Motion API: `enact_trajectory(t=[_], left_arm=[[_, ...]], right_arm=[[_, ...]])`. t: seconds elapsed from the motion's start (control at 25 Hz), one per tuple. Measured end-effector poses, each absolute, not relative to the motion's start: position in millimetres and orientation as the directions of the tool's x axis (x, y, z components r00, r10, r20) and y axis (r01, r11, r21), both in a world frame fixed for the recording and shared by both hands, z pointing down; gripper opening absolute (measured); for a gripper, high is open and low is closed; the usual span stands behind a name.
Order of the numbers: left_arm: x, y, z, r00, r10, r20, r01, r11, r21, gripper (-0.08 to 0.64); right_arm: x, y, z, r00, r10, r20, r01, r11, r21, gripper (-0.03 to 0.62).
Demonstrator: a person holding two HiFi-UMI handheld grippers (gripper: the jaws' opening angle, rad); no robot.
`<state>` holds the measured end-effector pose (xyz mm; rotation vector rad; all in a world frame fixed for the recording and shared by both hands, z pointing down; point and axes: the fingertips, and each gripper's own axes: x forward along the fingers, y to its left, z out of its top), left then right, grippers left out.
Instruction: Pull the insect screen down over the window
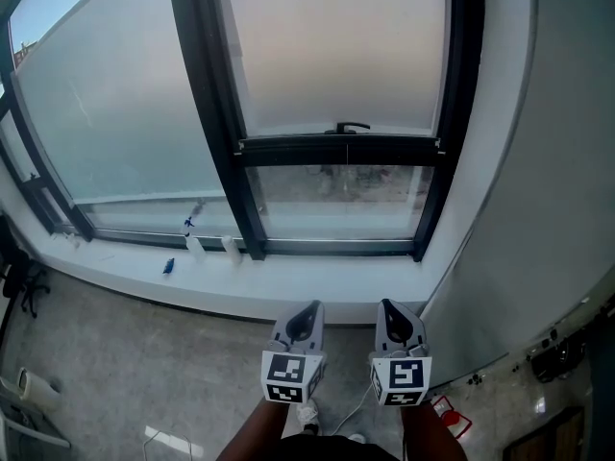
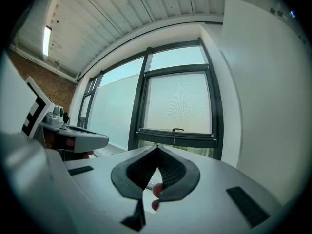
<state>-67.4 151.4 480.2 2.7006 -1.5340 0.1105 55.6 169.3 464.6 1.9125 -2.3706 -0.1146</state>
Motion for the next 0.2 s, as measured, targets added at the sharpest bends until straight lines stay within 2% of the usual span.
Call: enact_trajectory(t=[0.2], left_arm=[[-69.1,142.4,478.8,0.515,-0.854,0.078,-0.856,-0.517,-0.012,0.002]], right_arm=[[52.1,158.9,461.4,-0.207,-0.978,0.015,-0.970,0.207,0.124,0.003]])
